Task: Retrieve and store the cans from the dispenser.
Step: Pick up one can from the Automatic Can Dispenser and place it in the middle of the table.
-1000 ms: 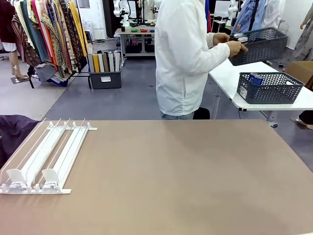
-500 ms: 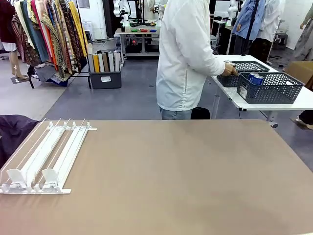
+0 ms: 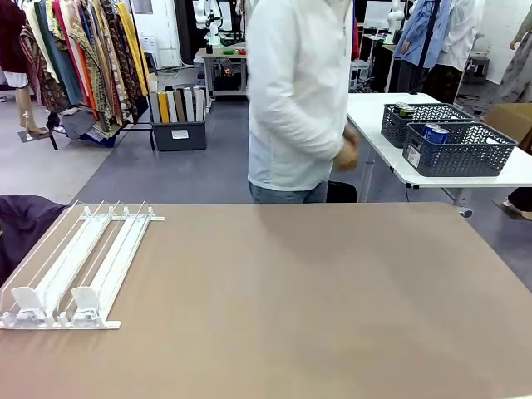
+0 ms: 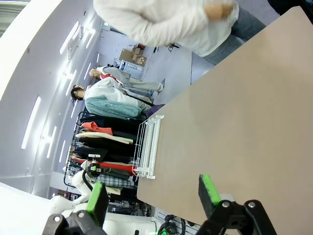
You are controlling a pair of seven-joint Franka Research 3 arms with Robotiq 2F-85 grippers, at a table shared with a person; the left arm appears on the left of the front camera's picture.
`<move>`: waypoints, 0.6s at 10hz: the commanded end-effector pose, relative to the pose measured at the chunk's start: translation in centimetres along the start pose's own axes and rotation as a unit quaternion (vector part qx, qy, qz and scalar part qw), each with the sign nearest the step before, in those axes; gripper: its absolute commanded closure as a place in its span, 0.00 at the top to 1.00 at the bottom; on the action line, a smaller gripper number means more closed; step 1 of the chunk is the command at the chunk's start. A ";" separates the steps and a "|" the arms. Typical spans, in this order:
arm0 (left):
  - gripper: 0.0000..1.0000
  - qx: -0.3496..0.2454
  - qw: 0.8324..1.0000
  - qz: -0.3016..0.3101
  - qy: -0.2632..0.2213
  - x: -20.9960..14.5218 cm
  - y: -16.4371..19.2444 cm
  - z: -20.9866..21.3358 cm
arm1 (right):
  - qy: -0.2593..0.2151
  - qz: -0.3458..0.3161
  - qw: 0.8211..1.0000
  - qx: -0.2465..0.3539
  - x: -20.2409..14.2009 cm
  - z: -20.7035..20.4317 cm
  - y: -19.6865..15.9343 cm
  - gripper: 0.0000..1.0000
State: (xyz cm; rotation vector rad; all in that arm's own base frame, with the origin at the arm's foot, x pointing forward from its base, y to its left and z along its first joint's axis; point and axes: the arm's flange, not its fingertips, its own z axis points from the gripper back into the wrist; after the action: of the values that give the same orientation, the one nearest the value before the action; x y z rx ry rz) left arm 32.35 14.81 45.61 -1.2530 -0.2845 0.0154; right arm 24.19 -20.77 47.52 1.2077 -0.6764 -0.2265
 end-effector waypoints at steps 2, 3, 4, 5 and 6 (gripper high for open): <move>1.00 -0.010 1.000 0.008 -0.007 -0.2 -0.4 -0.3 | -0.011 0.012 1.000 0.013 0.2 -0.3 0.1 1.00; 1.00 -0.010 1.000 0.008 -0.007 -0.2 -0.4 -0.3 | -0.011 0.012 1.000 0.013 0.2 -0.3 0.1 1.00; 1.00 -0.010 1.000 0.008 -0.007 -0.2 -0.4 -0.3 | -0.011 0.012 1.000 0.013 0.2 -0.3 0.1 1.00; 1.00 -0.010 1.000 0.008 -0.007 -0.2 -0.4 -0.3 | -0.011 0.012 1.000 0.013 0.2 -0.3 0.1 1.00; 1.00 -0.010 1.000 0.008 -0.007 -0.2 -0.4 -0.3 | -0.011 0.012 1.000 0.013 0.2 -0.3 0.1 1.00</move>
State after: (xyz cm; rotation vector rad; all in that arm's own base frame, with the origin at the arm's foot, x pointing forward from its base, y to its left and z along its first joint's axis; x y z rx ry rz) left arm 32.35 14.81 45.61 -1.2530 -0.2845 0.0155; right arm 24.19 -20.77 47.52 1.2077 -0.6764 -0.2265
